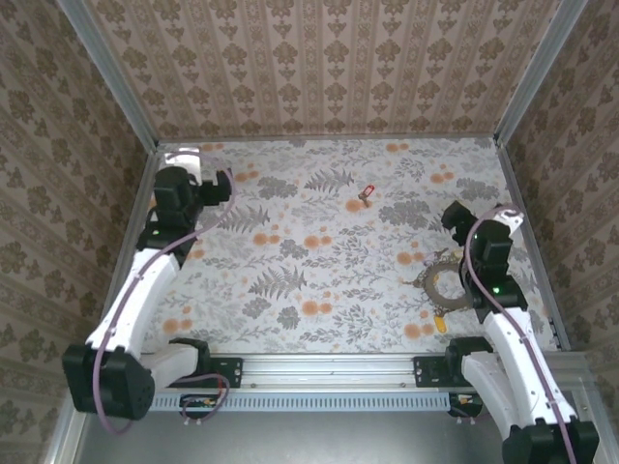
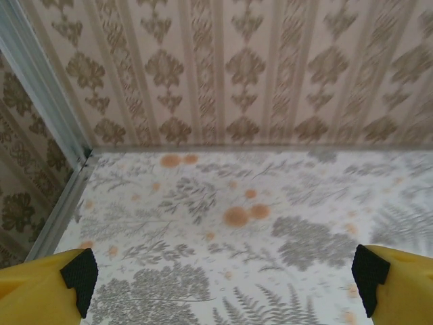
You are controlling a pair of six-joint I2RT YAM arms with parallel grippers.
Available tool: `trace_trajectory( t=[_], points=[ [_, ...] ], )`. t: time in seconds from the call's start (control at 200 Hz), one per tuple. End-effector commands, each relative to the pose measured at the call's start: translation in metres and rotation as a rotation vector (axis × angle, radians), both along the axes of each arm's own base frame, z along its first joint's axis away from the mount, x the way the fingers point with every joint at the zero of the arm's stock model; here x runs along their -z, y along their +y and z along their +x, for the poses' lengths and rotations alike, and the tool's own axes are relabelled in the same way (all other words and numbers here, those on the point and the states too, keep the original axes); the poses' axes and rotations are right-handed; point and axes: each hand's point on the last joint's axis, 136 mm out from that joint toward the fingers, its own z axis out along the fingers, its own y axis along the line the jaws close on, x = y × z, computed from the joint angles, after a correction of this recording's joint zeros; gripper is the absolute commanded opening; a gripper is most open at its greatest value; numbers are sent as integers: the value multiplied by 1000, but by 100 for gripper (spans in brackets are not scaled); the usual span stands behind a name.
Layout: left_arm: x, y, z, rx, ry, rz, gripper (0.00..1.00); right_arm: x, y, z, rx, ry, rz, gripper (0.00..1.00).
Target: Put the keys on the keyring
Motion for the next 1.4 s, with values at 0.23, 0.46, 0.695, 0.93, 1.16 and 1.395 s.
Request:
trace_trajectory(
  t=[0.23, 0.46, 0.695, 0.93, 1.16, 1.395],
  points=[
    [120, -25, -97, 3, 399, -152, 100, 136, 66, -55, -148, 621, 420, 100],
    [160, -69, -104, 66, 399, -67, 100, 170, 97, -58, -330, 786, 450, 100],
    [163, -73, -104, 88, 383, -71, 100, 175, 143, -42, -507, 801, 445, 100],
    [167, -61, -105, 42, 385, -103, 100, 160, 206, -1, -658, 727, 437, 100],
    [172, -57, -104, 24, 410, -123, 100, 155, 258, 36, -771, 750, 549, 100],
    [173, -54, -106, 18, 403, -134, 100, 136, 224, 16, -760, 899, 292, 92]
  ],
)
